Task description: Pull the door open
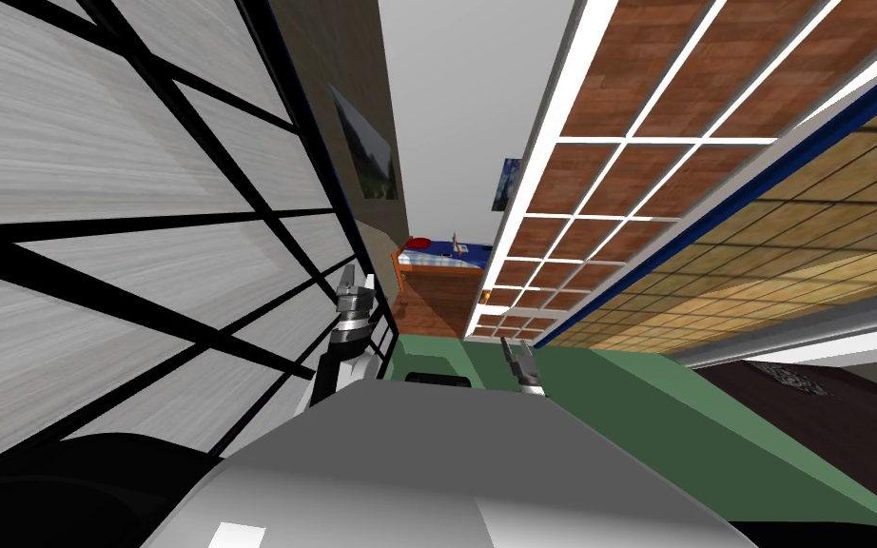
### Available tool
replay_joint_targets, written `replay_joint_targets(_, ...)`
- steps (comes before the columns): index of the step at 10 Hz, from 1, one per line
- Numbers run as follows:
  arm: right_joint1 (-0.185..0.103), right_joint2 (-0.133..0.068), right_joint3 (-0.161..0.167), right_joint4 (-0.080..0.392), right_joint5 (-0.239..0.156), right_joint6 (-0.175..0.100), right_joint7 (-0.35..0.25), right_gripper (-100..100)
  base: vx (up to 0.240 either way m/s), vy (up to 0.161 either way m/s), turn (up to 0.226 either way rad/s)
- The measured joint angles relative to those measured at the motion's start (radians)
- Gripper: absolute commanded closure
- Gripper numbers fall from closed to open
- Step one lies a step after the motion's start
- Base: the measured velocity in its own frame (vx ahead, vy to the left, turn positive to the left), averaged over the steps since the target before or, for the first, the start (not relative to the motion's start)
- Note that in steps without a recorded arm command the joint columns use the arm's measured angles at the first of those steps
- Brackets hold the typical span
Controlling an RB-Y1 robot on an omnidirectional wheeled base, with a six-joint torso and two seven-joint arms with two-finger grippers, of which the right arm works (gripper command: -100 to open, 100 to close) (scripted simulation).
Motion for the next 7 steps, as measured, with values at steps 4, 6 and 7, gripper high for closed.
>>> replay_joint_targets(4,0.008,0.008,-0.012,0.074,0.021,-0.031,0.077,-100,0.14,0.009,0.021)
replay_joint_targets(6,0.015,0.009,-0.021,0.112,0.029,-0.052,0.114,-100,0.155,-0.006,0.016)
replay_joint_targets(7,0.016,0.009,-0.025,0.131,0.032,-0.061,0.13,-100,0.154,-0.014,0.017)
